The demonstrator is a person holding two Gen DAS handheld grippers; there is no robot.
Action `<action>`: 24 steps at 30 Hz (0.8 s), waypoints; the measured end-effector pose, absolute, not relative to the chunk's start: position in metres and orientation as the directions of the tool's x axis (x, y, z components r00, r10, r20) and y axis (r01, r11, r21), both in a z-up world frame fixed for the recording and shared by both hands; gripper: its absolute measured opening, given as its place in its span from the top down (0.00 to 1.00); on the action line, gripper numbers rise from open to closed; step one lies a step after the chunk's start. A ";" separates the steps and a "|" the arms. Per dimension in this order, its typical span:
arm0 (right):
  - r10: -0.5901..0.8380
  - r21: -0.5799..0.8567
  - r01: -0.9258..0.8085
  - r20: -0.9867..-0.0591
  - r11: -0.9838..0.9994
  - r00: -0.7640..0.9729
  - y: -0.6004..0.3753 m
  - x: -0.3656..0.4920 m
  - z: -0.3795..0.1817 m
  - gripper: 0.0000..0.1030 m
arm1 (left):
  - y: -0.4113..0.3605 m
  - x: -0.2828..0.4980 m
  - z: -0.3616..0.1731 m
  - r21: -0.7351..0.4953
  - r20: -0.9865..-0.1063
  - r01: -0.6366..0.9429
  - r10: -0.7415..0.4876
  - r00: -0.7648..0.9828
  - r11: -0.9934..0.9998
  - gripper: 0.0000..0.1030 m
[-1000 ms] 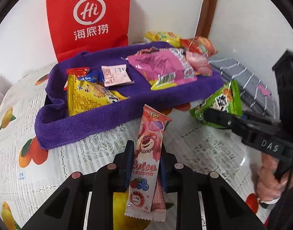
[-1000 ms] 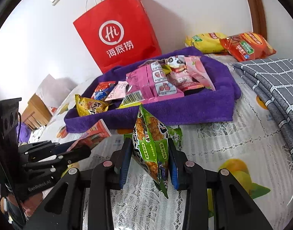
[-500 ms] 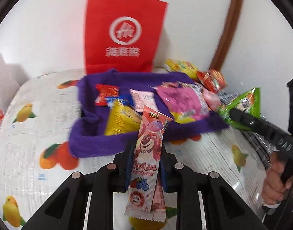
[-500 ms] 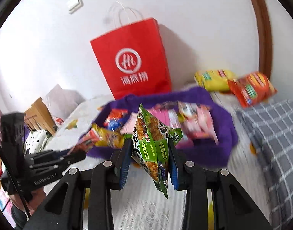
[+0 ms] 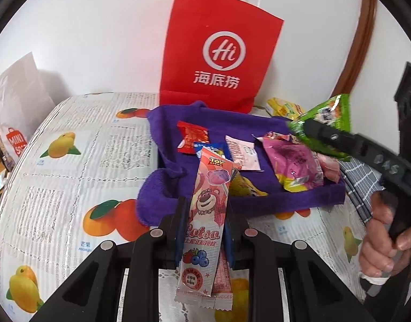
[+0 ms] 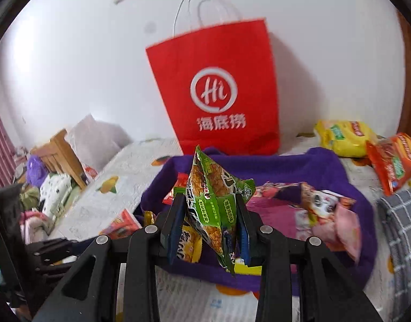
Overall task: Organize snacks
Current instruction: 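Carry the green bag and pink candy stick over the towel with both tools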
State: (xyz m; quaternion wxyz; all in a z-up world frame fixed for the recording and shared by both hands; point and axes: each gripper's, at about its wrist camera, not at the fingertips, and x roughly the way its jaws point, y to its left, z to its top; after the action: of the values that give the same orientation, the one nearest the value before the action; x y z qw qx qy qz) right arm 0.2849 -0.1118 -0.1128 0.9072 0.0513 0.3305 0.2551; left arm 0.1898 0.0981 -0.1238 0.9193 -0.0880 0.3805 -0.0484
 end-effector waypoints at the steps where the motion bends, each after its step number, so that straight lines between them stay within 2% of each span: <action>1: 0.492 0.257 -0.428 -0.583 0.866 0.646 -0.108 0.288 -0.117 0.66 | 0.100 0.190 -0.124 -0.206 -0.691 0.012 -0.154 0.706 0.979 0.78; 7: 0.469 0.286 -0.379 -0.647 0.880 0.601 -0.102 0.309 -0.148 0.65 | 0.104 0.195 -0.129 -0.207 -0.706 -0.021 -0.134 0.695 0.978 0.78; 17: 0.441 0.230 -0.399 -0.672 0.888 0.594 -0.093 0.311 -0.159 0.63 | 0.099 0.197 -0.133 -0.201 -0.720 -0.017 -0.136 0.680 0.979 0.78; 20: 0.436 0.225 -0.399 -0.681 0.889 0.588 -0.092 0.311 -0.160 0.60 | 0.099 0.197 -0.133 -0.199 -0.719 -0.022 -0.131 0.682 0.980 0.78; 24: 0.448 0.234 -0.402 -0.661 0.885 0.602 -0.098 0.307 -0.154 0.47 | 0.099 0.196 -0.131 -0.196 -0.714 -0.023 -0.127 0.688 0.980 0.78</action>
State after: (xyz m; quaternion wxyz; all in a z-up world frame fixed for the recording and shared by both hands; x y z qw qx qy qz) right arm 0.3068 -0.0977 -0.1540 0.8945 0.0303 0.3775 0.2373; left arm 0.1960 0.0991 -0.1313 0.9138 -0.0952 0.3937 -0.0284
